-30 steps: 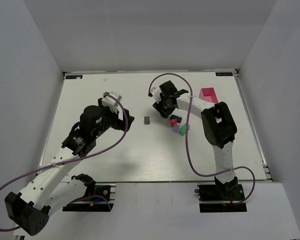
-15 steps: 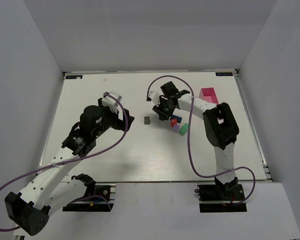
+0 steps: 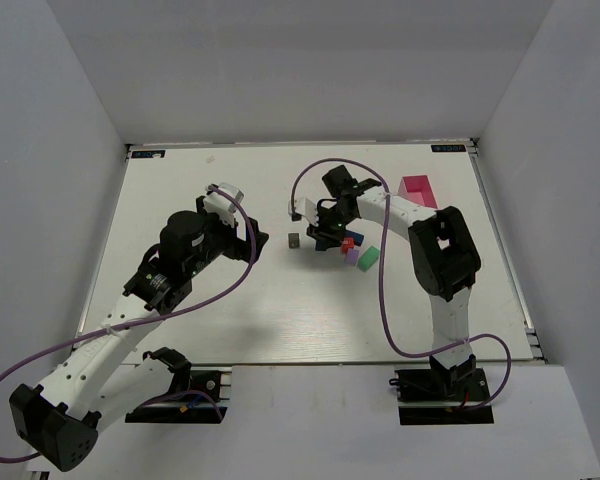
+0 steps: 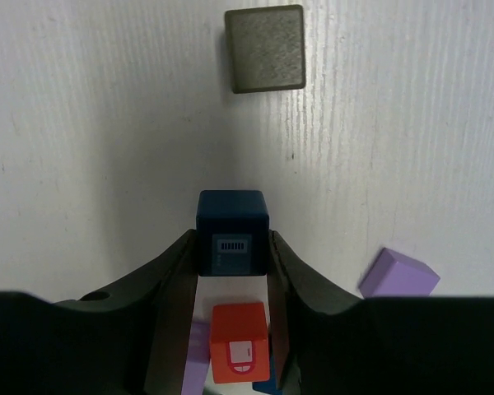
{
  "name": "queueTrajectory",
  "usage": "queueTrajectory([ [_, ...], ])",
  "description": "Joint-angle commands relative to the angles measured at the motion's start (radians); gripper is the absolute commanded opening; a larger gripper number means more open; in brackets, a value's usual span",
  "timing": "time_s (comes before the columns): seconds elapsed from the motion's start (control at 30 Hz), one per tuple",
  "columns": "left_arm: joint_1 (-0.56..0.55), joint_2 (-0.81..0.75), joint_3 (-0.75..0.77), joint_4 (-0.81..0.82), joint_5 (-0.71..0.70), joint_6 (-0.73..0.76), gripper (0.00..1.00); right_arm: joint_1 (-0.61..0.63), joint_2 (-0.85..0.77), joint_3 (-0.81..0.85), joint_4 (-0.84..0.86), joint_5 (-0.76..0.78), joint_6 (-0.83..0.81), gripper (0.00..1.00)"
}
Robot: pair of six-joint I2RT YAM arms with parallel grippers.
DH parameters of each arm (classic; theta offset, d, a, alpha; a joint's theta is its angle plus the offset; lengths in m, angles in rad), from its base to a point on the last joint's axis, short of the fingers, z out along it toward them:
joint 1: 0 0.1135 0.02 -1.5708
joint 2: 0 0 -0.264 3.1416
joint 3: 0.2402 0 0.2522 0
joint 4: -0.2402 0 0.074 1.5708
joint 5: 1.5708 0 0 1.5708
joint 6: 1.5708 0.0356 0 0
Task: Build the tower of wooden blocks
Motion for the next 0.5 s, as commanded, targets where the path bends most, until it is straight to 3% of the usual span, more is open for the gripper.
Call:
queueTrajectory([
  [0.0, 0.0, -0.004, -0.002, -0.002, -0.003, 0.0, 1.0, 0.005, -0.01, 0.037, -0.033, -0.053, -0.108, 0.24],
  [0.47, 0.0, -0.013, -0.002, -0.011, -0.012, 0.0, 1.0, 0.048, 0.11, 0.172, -0.082, -0.015, -0.195, 0.25],
])
